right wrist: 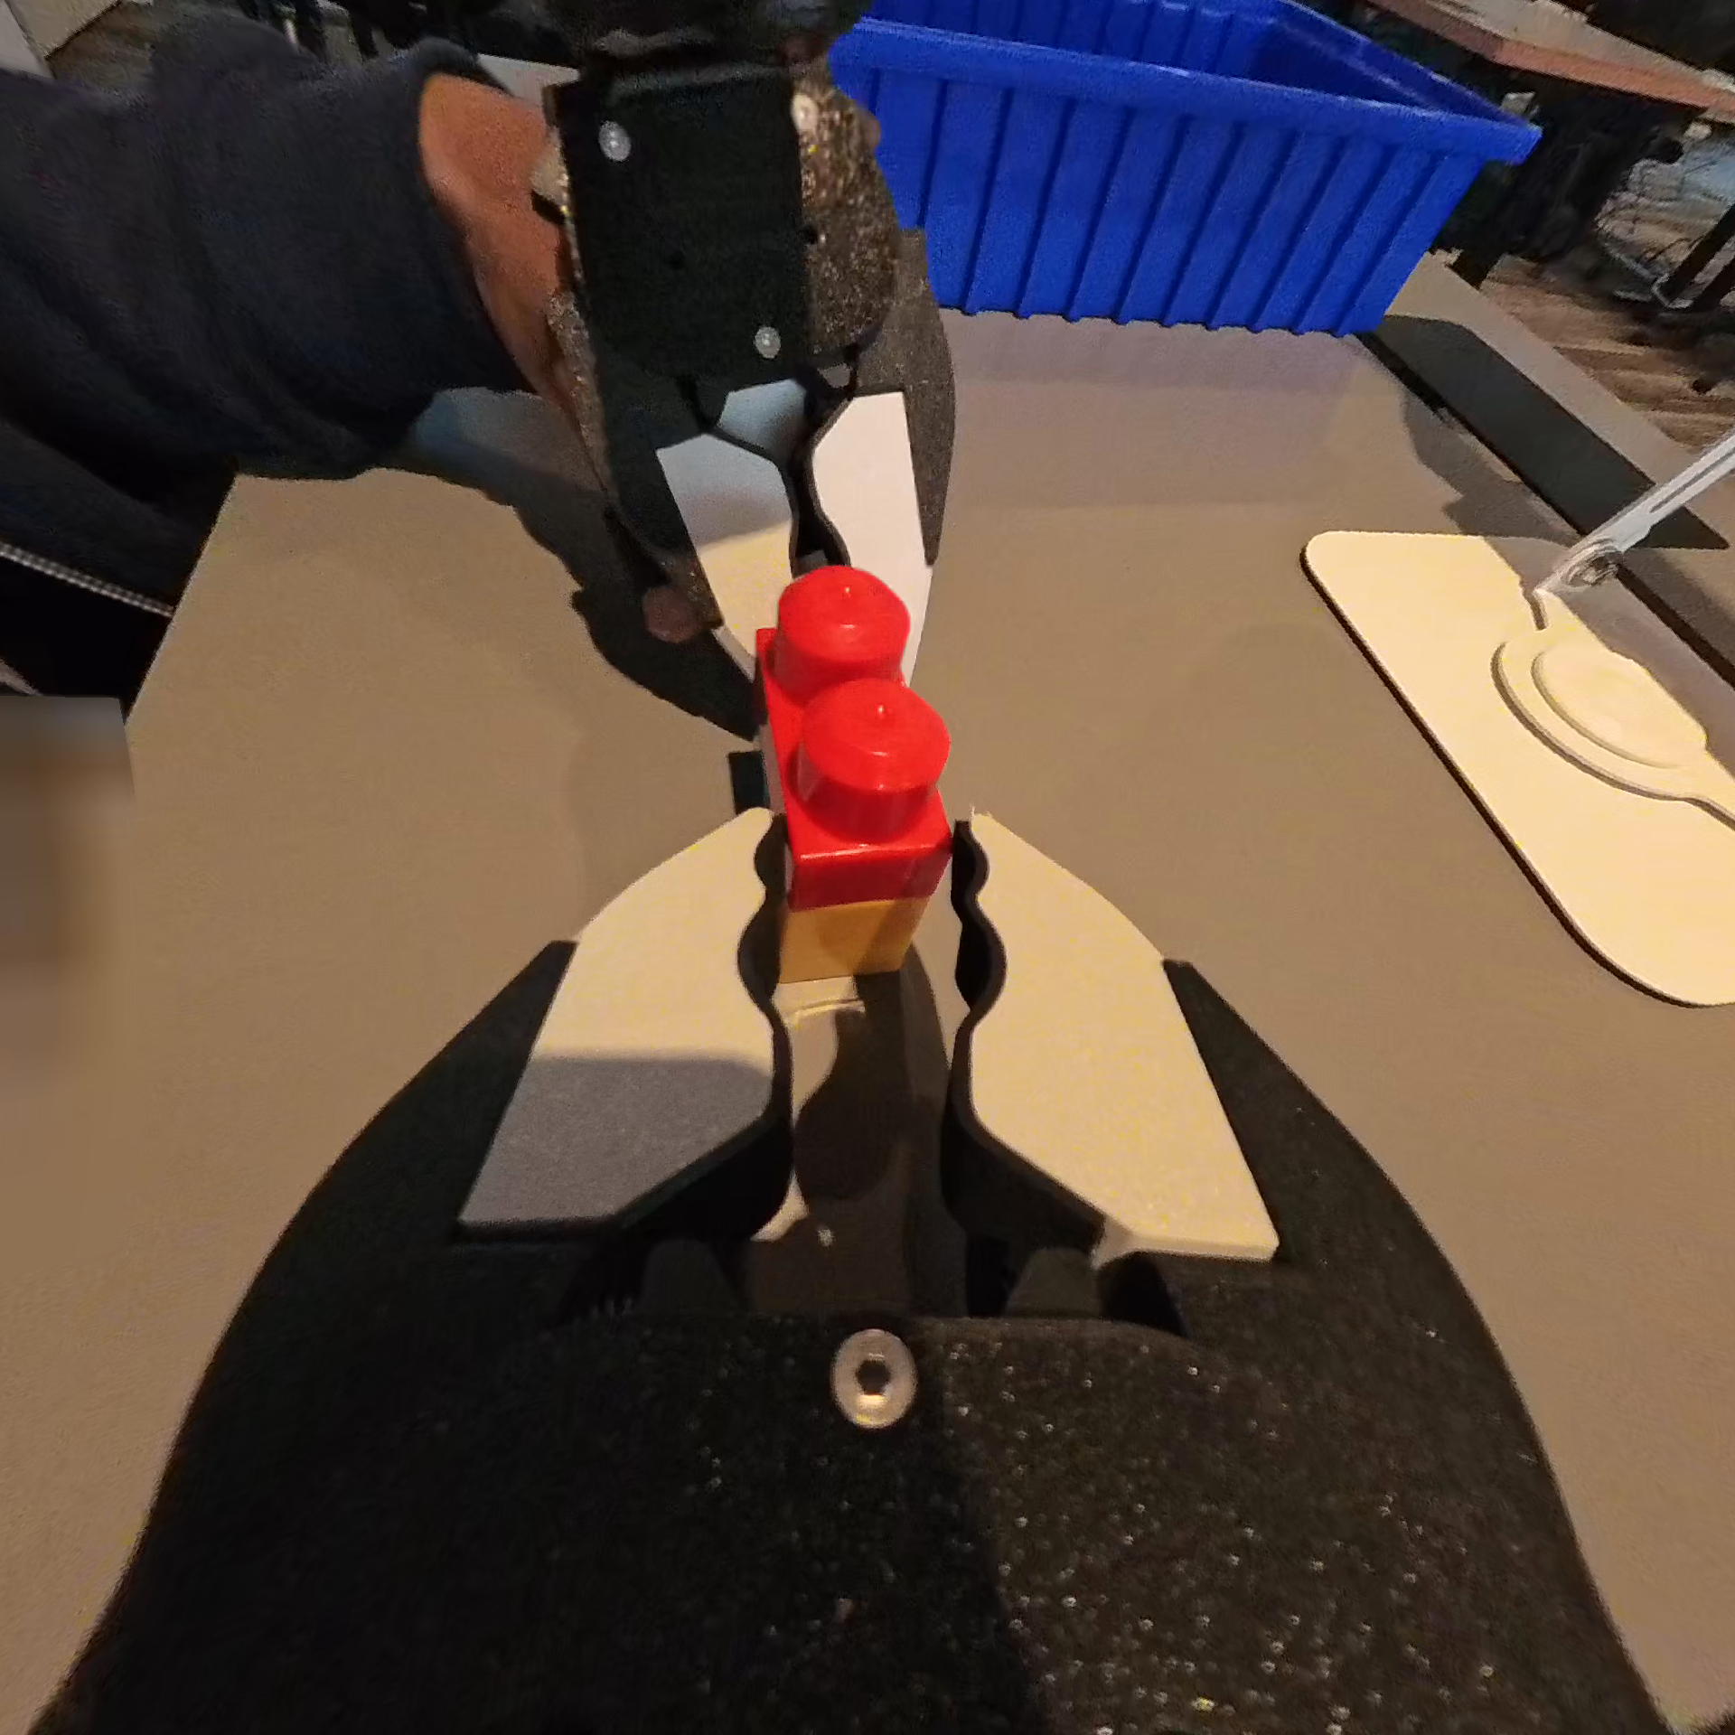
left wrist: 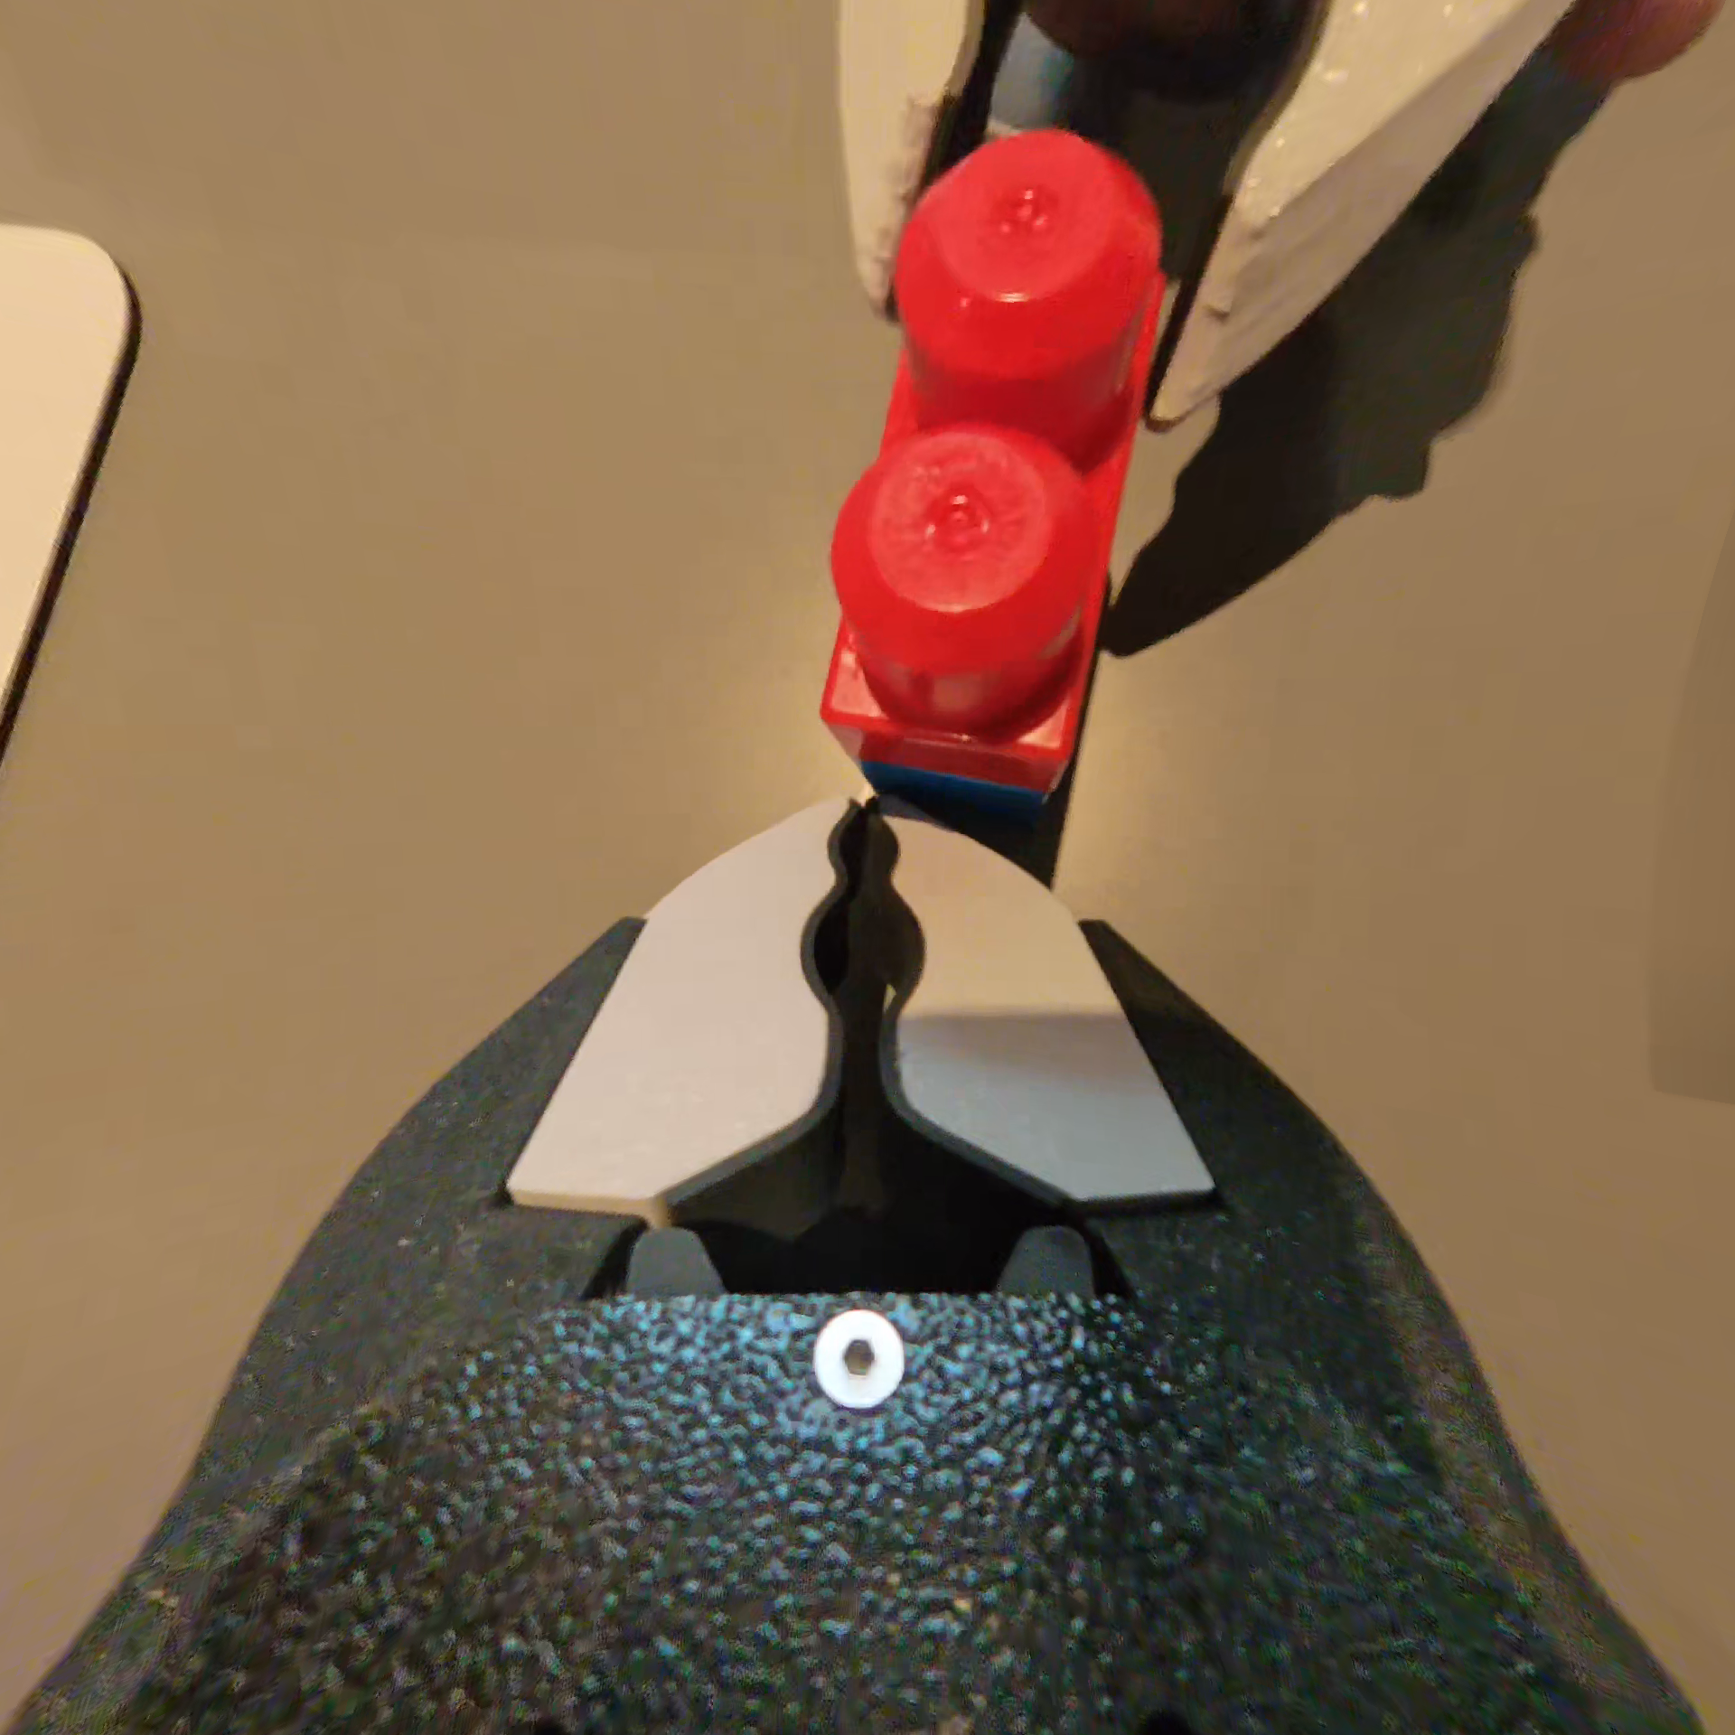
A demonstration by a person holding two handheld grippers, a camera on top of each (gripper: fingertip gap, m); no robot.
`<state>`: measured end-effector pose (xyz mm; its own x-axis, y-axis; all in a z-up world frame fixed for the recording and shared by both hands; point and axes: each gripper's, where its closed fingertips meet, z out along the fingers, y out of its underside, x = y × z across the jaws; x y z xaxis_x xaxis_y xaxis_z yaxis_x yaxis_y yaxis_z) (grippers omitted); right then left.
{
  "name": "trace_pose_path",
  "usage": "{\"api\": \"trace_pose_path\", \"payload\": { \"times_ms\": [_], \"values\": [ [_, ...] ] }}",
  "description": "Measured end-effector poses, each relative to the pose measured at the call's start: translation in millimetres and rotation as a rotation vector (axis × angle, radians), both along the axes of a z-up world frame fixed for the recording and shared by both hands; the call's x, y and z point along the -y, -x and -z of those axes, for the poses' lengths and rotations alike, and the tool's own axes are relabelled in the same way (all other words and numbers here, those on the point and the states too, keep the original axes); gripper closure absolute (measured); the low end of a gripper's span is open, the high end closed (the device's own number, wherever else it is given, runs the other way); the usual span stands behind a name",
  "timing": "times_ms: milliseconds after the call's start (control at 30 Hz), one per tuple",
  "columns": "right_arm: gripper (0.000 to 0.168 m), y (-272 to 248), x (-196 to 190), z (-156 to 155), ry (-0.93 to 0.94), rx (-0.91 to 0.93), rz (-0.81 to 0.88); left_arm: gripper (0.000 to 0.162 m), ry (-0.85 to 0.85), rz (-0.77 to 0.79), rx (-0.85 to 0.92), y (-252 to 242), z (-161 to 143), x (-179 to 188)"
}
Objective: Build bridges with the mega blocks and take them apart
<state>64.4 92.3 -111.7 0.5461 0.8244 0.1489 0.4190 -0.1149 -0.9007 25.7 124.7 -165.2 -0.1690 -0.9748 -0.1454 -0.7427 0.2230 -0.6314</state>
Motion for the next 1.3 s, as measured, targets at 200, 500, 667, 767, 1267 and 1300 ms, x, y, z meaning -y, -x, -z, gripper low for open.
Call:
{"api": "trace_pose_path", "payload": {
  "times_ms": [200,500,667,767,1267,1300],
  "values": [
    [0.134,-1,1,0,0.019,-0.018,-0.019,0.134,0.031,0.062,0.07,11,-9,2],
    [0.134,0,1,0,0.011,-0.008,-0.001,0.158,0.021,0.128,0.049,5,-2,17],
    [0.134,0,2,1,0.015,-0.006,0.02,0.162,0.037,0.102,0.034,4,-1,16],
    [0.134,0,1,1,0.011,-0.001,0.034,0.162,0.048,0.079,0.03,3,-1,16],
    [0.133,1,1,2,0.019,0.001,0.033,0.102,0.07,0.045,0.149,17,-23,0],
    [0.133,1,1,2,0.019,0.002,0.031,0.104,0.087,0.072,0.23,13,-36,4]
  ]
}}
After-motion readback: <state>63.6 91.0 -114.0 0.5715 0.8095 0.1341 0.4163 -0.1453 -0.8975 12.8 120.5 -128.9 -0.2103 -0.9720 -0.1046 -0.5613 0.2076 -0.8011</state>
